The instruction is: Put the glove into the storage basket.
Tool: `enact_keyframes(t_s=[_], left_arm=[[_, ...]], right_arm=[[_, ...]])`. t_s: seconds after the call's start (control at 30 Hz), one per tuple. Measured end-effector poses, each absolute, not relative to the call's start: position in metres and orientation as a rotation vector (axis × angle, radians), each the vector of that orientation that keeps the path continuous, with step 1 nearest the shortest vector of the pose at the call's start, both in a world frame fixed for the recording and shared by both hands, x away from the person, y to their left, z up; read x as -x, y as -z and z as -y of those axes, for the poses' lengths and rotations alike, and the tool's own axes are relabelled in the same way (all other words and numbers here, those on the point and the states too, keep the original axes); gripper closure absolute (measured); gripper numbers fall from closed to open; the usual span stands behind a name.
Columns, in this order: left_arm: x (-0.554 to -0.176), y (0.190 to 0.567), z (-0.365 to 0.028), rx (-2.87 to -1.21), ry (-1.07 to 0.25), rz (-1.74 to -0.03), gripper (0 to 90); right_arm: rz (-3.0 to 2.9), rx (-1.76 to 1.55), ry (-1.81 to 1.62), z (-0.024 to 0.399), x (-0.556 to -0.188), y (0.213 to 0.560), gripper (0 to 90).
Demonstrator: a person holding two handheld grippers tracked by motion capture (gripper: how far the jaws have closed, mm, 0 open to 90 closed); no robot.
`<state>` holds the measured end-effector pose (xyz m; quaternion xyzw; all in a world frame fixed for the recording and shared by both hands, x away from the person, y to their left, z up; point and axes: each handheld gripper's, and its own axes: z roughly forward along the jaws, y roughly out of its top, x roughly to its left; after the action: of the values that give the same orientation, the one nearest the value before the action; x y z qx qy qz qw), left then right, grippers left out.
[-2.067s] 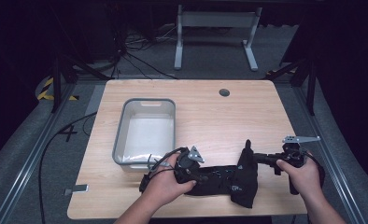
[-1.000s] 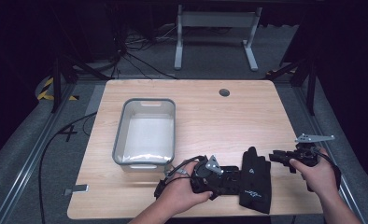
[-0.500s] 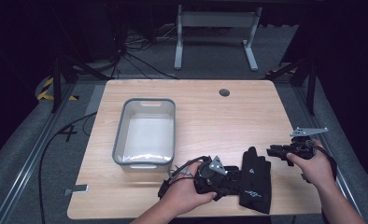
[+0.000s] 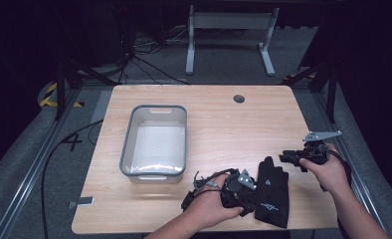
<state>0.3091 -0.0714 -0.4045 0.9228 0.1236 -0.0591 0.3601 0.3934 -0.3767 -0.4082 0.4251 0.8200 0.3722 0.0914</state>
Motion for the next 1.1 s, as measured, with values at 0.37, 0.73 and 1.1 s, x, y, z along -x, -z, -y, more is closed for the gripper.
enact_keyframes(t_s=[0.37,0.73,1.1], left_arm=[[-0.306,0.414,0.075,-2.4,0.172,-0.317,48.3],[-0.302,0.414,0.079,-2.404,0.177,-0.292,47.9],[-0.298,0.416,0.097,-2.394,0.191,-0.246,47.4]], right_arm=[[-2.503,-1.228,-1.026,0.354,-0.418,0.435,63.1],[-2.564,-1.176,-0.939,0.345,-0.42,0.445,66.7],[-2.555,-1.229,-0.963,0.347,-0.422,0.446,81.4]])
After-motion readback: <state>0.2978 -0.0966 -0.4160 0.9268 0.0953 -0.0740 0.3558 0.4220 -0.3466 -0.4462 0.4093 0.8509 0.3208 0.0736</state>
